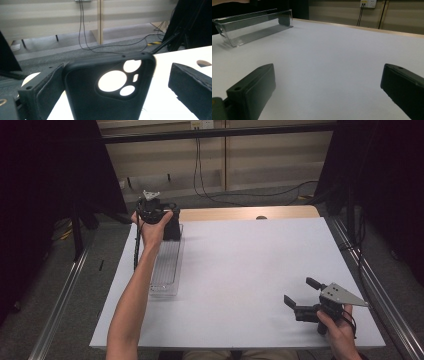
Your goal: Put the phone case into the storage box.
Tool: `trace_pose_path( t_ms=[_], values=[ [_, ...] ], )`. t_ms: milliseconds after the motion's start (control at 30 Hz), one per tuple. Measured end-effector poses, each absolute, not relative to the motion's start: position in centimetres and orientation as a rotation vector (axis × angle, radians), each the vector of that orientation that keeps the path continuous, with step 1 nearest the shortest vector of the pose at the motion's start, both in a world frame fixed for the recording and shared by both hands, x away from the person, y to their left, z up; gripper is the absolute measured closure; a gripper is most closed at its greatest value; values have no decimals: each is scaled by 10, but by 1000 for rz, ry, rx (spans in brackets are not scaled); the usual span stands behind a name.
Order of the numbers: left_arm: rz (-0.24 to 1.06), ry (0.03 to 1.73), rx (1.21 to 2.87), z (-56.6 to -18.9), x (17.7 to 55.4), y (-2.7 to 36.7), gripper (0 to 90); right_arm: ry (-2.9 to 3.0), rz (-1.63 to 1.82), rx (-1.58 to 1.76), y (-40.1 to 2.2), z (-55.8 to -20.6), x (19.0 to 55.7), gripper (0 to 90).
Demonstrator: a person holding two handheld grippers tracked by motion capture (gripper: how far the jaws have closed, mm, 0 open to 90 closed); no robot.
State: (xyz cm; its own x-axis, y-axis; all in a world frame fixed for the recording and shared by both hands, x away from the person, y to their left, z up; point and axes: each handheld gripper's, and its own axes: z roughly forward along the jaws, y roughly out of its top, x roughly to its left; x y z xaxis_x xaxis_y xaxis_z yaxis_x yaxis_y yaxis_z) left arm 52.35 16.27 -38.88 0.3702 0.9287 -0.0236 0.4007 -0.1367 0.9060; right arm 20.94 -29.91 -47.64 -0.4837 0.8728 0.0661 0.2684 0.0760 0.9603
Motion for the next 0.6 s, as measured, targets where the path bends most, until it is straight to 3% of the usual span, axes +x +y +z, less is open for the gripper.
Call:
trace_pose_path(
  t_ms=[200, 600],
  values=[
    [790, 1149, 1698, -385, 522, 163, 24, 1813, 1429, 1136, -300, -477, 209, 0],
    [797, 1122, 1618, -386, 514, 165, 39, 1803, 1426, 1133, -301, -477, 210, 0]
  ],
)
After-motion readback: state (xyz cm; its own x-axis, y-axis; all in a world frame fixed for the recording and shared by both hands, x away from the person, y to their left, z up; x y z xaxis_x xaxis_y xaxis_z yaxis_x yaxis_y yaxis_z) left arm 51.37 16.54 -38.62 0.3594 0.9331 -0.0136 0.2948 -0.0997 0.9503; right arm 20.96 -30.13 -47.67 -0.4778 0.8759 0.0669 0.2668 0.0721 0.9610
